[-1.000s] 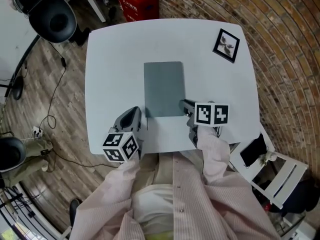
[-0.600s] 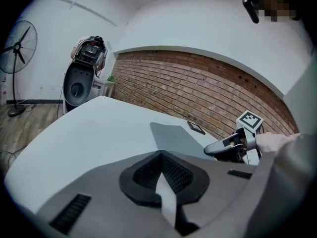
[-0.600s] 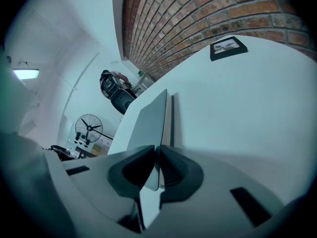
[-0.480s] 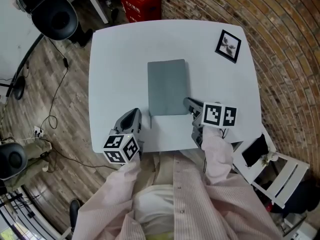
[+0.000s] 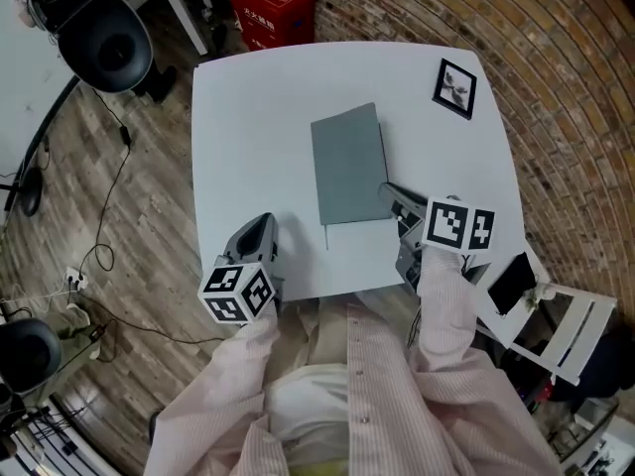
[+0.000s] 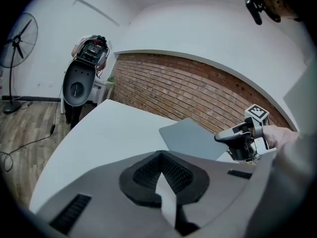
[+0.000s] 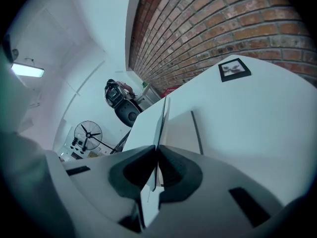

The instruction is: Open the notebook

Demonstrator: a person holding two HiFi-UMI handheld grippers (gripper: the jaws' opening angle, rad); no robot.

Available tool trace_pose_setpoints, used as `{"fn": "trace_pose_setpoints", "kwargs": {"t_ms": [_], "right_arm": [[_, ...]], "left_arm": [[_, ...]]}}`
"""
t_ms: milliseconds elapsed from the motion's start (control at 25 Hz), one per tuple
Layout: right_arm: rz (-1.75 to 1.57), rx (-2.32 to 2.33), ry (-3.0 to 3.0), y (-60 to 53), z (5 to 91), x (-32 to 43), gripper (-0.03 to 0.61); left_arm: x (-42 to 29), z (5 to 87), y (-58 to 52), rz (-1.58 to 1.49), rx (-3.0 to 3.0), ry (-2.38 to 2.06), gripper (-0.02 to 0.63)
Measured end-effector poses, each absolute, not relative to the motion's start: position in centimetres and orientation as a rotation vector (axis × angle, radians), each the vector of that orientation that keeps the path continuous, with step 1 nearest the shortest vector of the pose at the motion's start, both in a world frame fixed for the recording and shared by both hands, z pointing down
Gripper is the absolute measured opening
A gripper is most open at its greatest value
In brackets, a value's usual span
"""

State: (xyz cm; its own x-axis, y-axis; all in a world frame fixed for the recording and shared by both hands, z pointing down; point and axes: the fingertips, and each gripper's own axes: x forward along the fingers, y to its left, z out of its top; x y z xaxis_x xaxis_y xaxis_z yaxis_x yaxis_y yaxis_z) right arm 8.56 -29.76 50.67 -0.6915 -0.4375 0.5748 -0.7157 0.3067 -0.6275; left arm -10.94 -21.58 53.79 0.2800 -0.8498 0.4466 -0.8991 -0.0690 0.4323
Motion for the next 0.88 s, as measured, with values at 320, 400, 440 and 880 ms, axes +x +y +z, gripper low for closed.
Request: {"fn": "trace_pose_setpoints", "kwargs": {"t_ms": [320, 400, 440, 880], "right_arm": [[1.103, 1.169, -2.242, -28.7, 47.8, 5.4, 0.026], [1.067, 1.184, -2.235, -28.6, 47.4, 4.6, 0.026], [1.053, 1.191, -2.23, -28.5, 47.2, 4.3, 0.026], [0.856, 1.343, -2.174, -27.8, 45.9, 1.7, 0.026]], "left_arm": [[-15.1, 52.1, -21.0, 0.023, 1.971, -1.511, -0.008], [-15.8, 51.7, -20.8, 0.006, 1.983, -1.49, -0.008], [-16.1, 51.6, -20.7, 0.004, 1.995, -1.479, -0.008], [-17.6, 49.9, -19.8, 0.014, 2.137, -1.326, -0.008]]}}
